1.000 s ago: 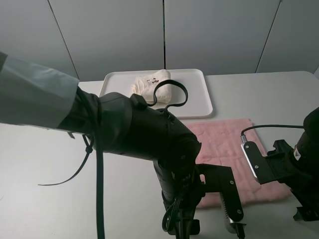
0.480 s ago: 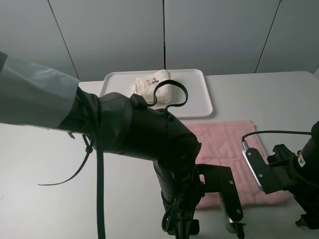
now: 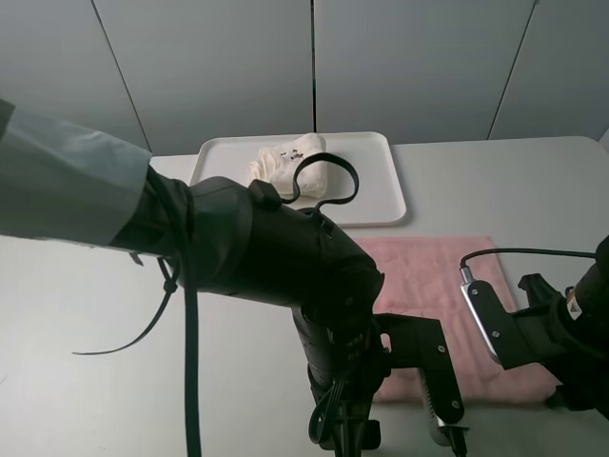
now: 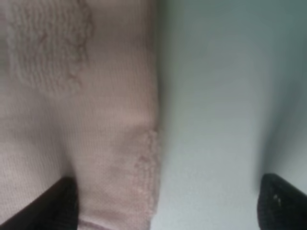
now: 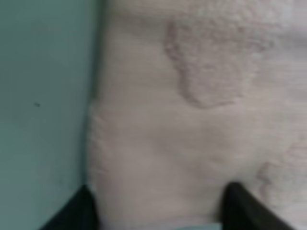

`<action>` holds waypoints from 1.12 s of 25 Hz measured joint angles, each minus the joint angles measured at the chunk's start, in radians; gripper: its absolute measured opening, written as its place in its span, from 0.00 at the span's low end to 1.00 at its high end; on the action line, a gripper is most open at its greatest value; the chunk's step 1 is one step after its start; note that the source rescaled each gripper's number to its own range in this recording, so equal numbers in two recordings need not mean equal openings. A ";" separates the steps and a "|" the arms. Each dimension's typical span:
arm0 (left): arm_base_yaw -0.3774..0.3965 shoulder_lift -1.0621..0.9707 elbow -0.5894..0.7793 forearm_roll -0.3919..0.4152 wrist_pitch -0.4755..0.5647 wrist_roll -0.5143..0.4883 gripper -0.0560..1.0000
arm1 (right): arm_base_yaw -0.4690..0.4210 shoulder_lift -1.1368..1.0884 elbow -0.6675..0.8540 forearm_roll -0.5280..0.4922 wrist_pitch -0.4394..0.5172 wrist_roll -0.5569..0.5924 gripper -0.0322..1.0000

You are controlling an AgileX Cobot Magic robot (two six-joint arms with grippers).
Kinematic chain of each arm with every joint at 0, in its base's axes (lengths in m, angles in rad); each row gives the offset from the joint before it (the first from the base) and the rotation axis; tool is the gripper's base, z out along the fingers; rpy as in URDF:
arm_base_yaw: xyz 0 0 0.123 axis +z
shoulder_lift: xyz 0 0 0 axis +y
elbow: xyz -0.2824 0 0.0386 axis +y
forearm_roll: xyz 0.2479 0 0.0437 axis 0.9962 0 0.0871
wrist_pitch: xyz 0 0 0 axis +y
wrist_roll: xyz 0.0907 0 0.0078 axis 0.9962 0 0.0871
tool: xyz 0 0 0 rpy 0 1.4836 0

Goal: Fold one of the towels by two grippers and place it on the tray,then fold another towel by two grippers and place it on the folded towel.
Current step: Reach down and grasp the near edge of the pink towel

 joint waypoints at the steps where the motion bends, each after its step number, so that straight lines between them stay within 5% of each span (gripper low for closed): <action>1: 0.000 0.000 0.000 0.000 0.000 -0.002 0.97 | 0.000 -0.002 0.006 0.000 -0.008 0.000 0.44; 9: 0.000 0.002 0.000 0.000 0.000 -0.004 0.97 | 0.000 -0.008 0.019 -0.007 -0.052 0.000 0.06; 12: -0.001 0.002 0.000 0.022 0.000 -0.008 0.97 | 0.000 -0.008 0.020 -0.007 -0.053 0.000 0.06; 18: -0.037 0.002 0.000 0.193 -0.015 -0.130 0.97 | 0.000 -0.008 0.021 -0.007 -0.055 0.000 0.06; 24: -0.043 0.002 0.000 0.223 -0.020 -0.157 0.97 | 0.000 -0.008 0.021 -0.007 -0.055 0.000 0.06; 26: -0.043 0.002 0.000 0.225 -0.022 -0.157 0.90 | 0.000 -0.008 0.021 -0.007 -0.055 0.000 0.06; 28: -0.043 0.002 0.000 0.225 -0.022 -0.159 0.70 | 0.000 -0.008 0.021 -0.007 -0.055 0.000 0.06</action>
